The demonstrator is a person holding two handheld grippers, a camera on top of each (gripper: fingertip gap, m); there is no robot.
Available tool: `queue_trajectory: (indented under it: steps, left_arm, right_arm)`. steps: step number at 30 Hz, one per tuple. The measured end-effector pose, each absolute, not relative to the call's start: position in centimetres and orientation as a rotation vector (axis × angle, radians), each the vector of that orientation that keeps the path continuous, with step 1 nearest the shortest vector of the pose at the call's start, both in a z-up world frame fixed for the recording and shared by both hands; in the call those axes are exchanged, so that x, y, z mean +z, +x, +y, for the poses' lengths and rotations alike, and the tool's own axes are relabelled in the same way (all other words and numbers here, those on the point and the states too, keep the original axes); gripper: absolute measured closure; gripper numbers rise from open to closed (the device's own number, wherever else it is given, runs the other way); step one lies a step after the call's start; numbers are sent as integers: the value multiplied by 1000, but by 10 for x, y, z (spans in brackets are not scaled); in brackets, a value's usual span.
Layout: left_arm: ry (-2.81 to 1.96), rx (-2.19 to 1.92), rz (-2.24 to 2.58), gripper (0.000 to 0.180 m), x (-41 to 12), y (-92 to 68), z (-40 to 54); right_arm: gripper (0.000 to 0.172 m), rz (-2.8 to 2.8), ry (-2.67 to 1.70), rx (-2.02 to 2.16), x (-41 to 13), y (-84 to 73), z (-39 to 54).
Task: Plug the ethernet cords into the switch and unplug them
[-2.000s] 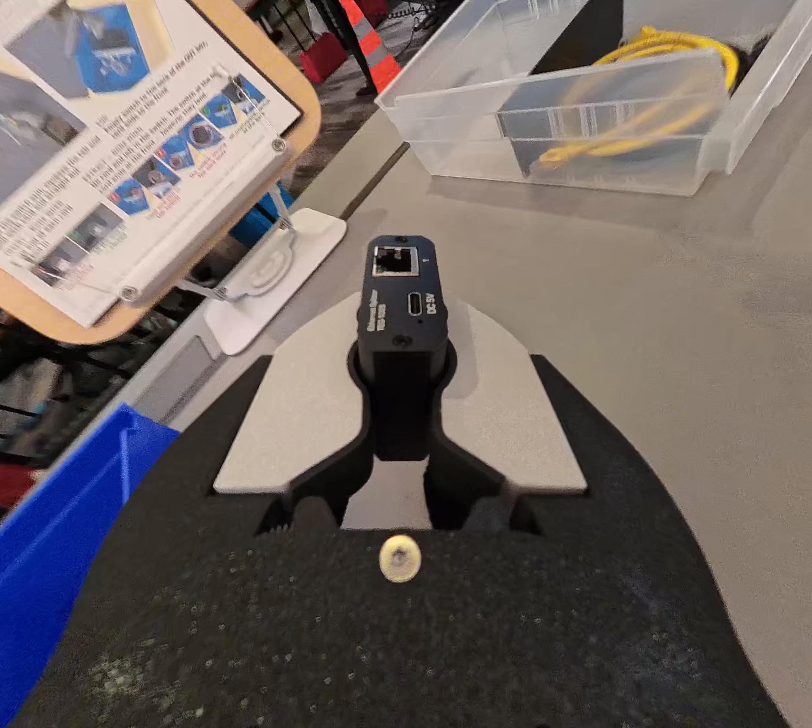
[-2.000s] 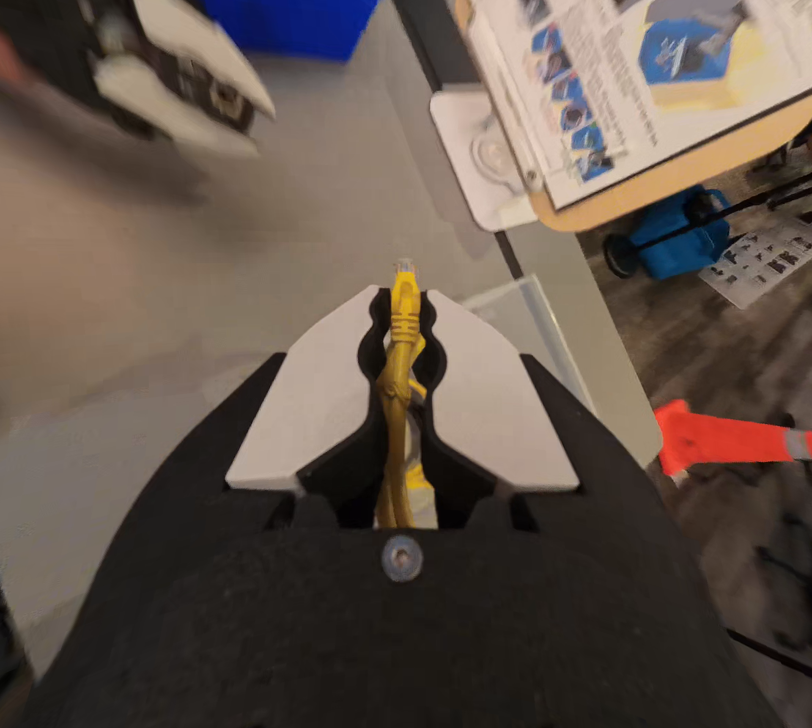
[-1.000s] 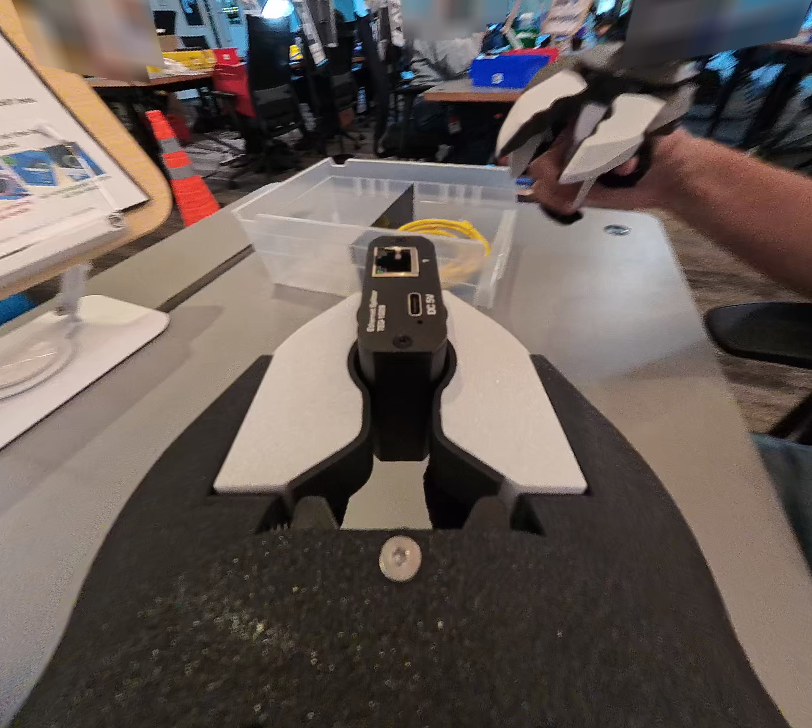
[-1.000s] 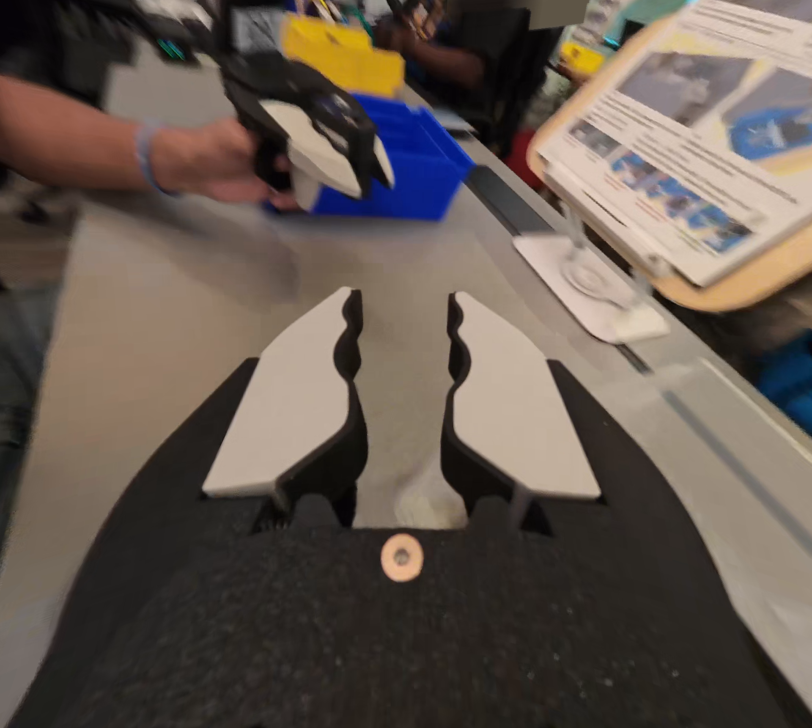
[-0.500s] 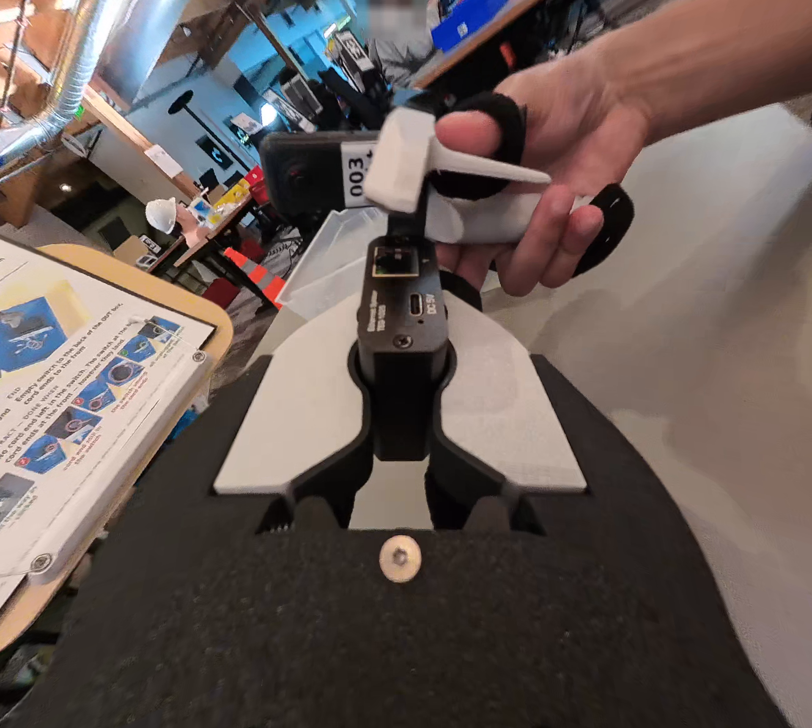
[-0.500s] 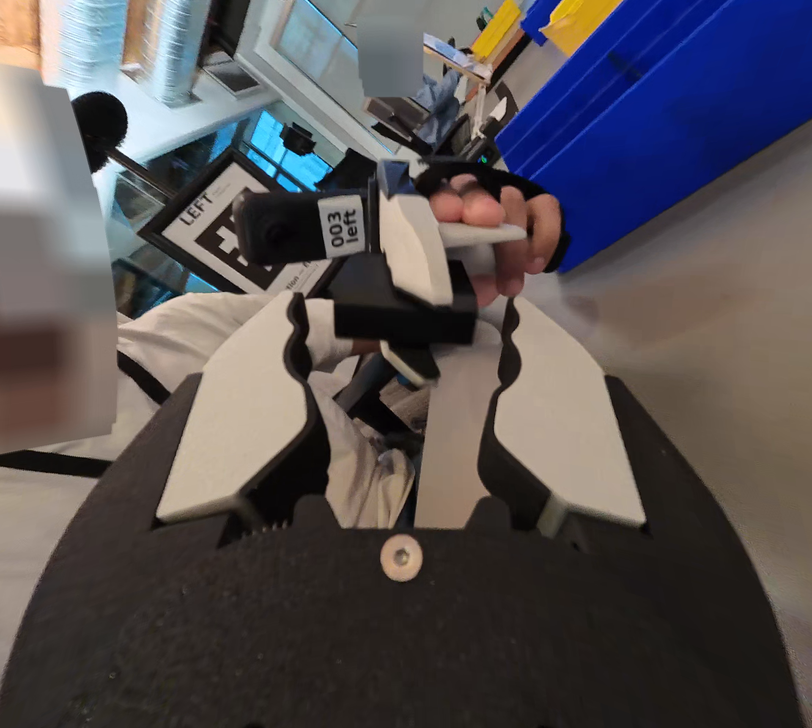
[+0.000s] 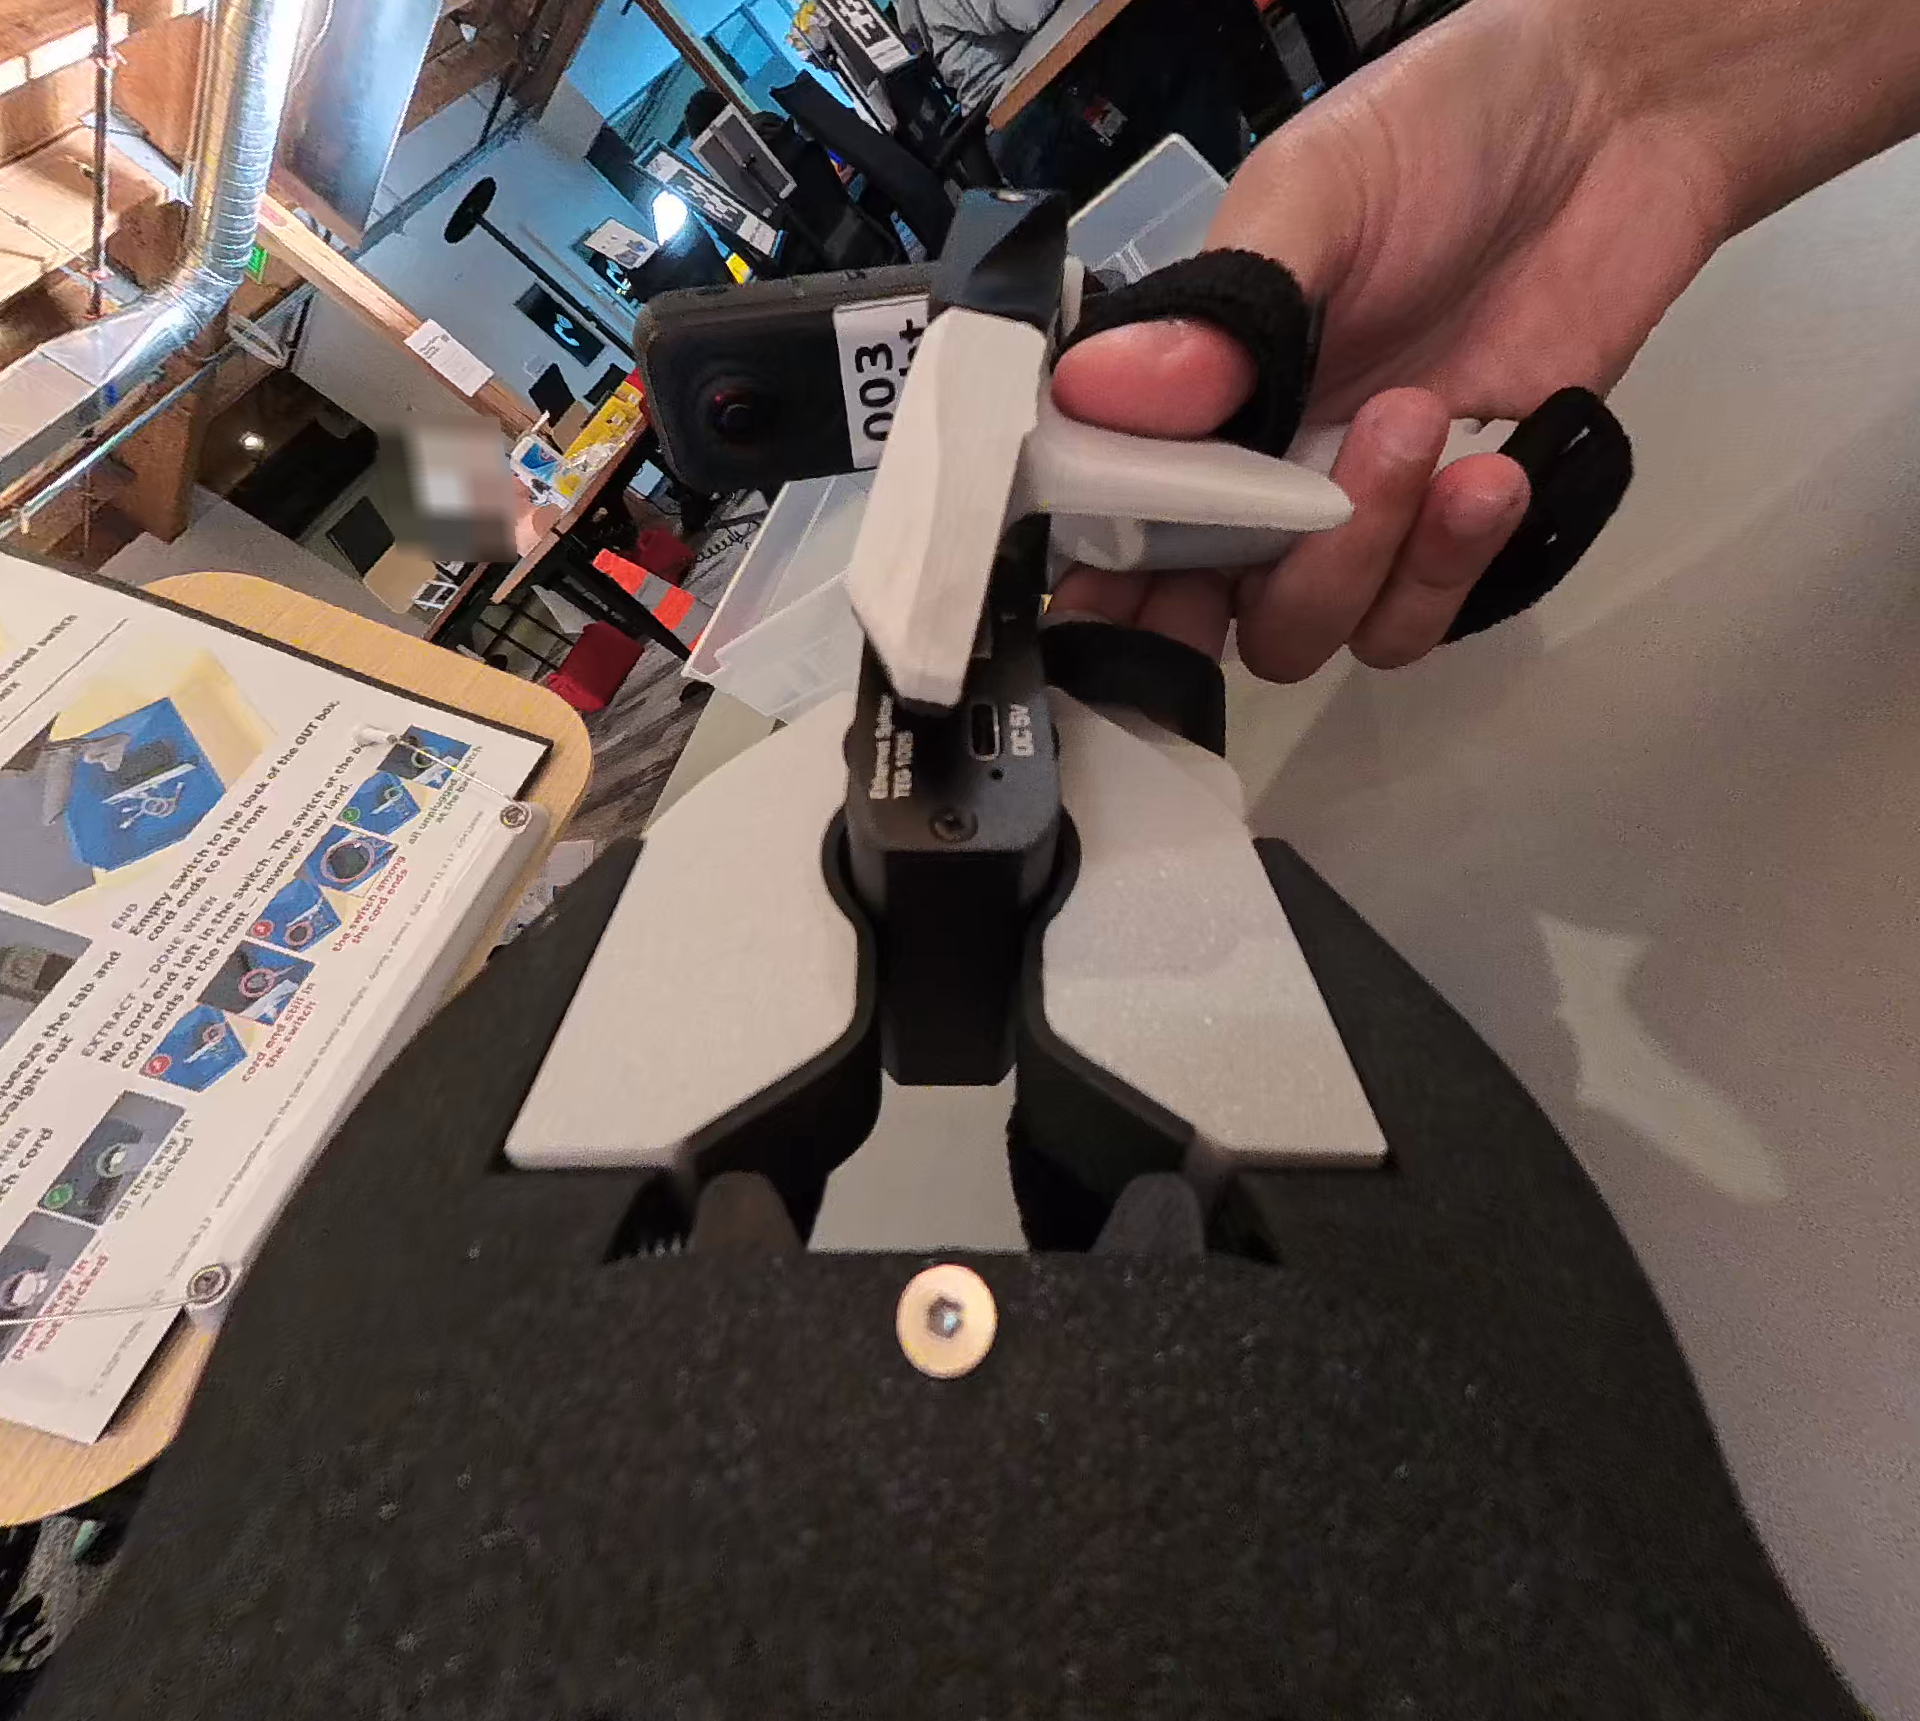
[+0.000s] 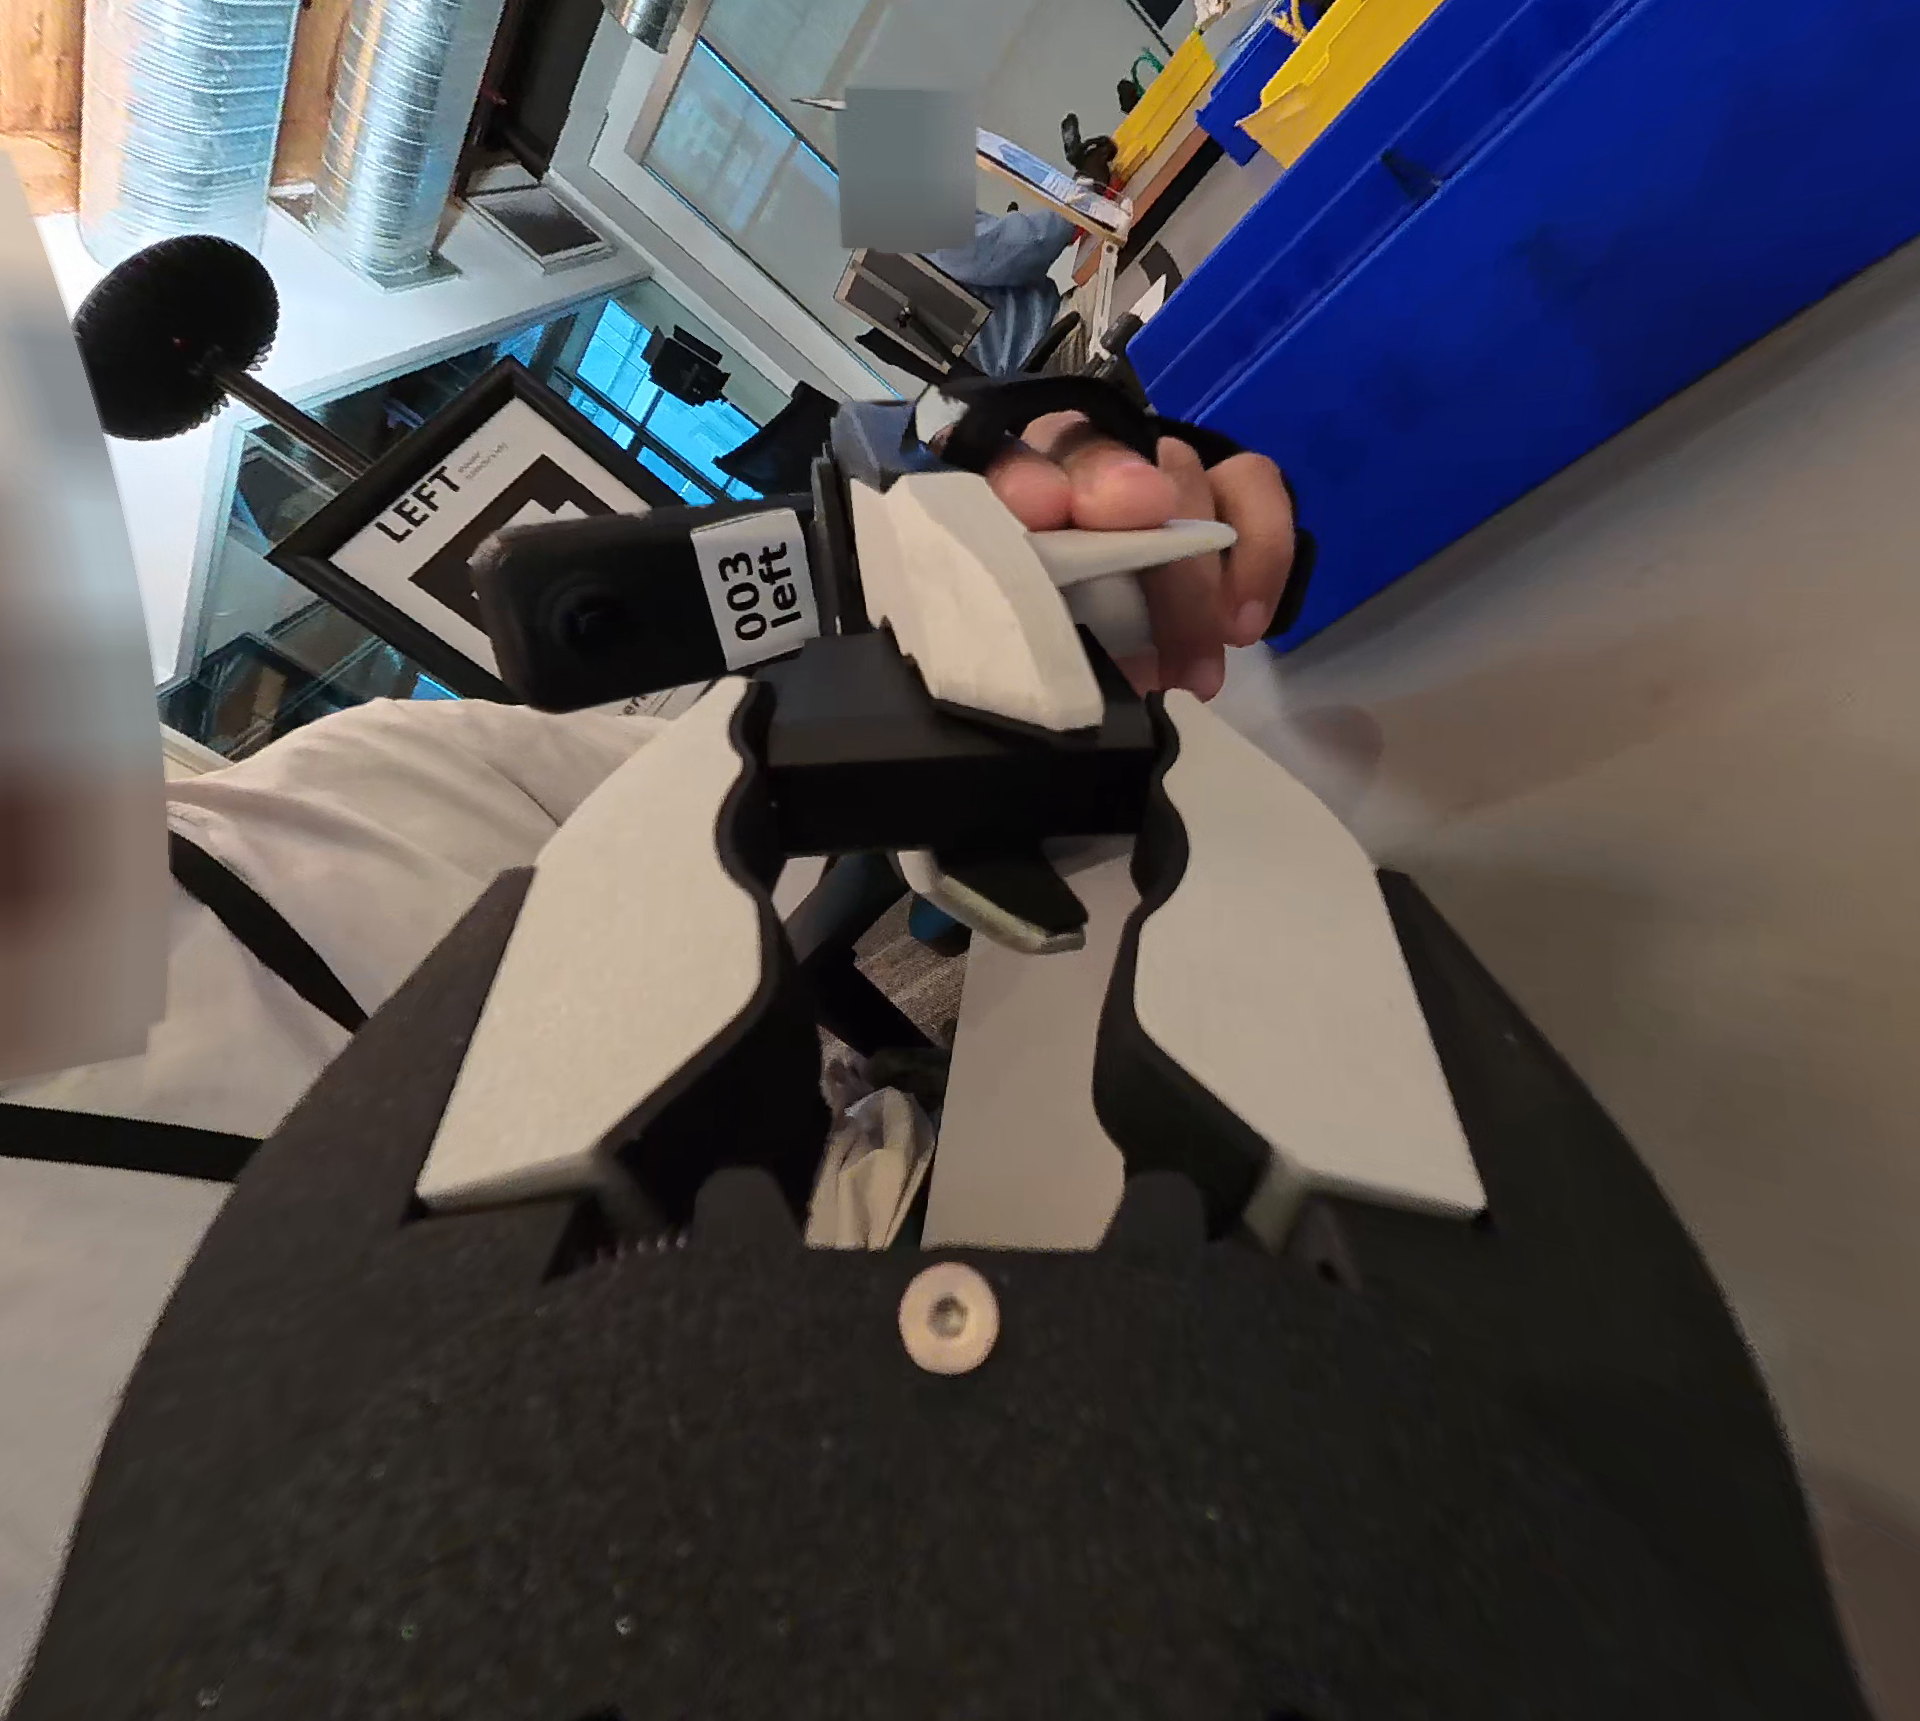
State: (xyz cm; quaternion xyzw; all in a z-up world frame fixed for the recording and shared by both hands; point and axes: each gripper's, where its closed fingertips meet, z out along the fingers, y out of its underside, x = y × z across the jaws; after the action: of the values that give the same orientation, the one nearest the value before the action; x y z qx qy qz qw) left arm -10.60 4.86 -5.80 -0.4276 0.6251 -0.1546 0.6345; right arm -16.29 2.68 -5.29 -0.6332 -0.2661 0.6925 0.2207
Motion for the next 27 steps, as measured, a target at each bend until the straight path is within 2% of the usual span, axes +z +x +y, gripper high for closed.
queue_trajectory:
  steps: [2, 5, 8, 12, 15, 18, 22, 25, 27]
  left_arm:
    - [-992, -374, 1401, 153, -56, -104, 49]
    - [-1036, -449, 1314, 124, -47, -104, 49]
    - [-1149, -701, 1203, 119, -36, -109, 52]
    - [-1272, -827, 1082, 123, -37, -121, 74]
    - [-1318, -874, 1035, 132, -39, -125, 82]
    - [-1333, -901, 987, 137, -36, -129, 86]
    - [-1324, -918, 986, 138, -34, -129, 85]
    - [-1318, -892, 1014, 139, -37, -127, 83]
    - [-1317, -875, 1035, 140, -39, -125, 81]
  right_arm:
    - [106, -755, -1758, 1901, -52, -161, 26]
    - [106, -769, -1773, 1824, -45, -148, 32]
    - [106, -793, -1811, 1586, -29, -117, 47]
    - [106, -739, -1862, 1052, 11, -38, 97]
    - [107, -667, -2000, 504, 10, 46, 158]
    - [107, -750, -2108, 272, -22, 94, 204]
    - [107, -1164, -2256, 57, -99, 123, 238]
    - [107, -1324, -2312, 144, -137, 122, 249]
    - [107, -1306, -2296, 286, -143, 108, 259]
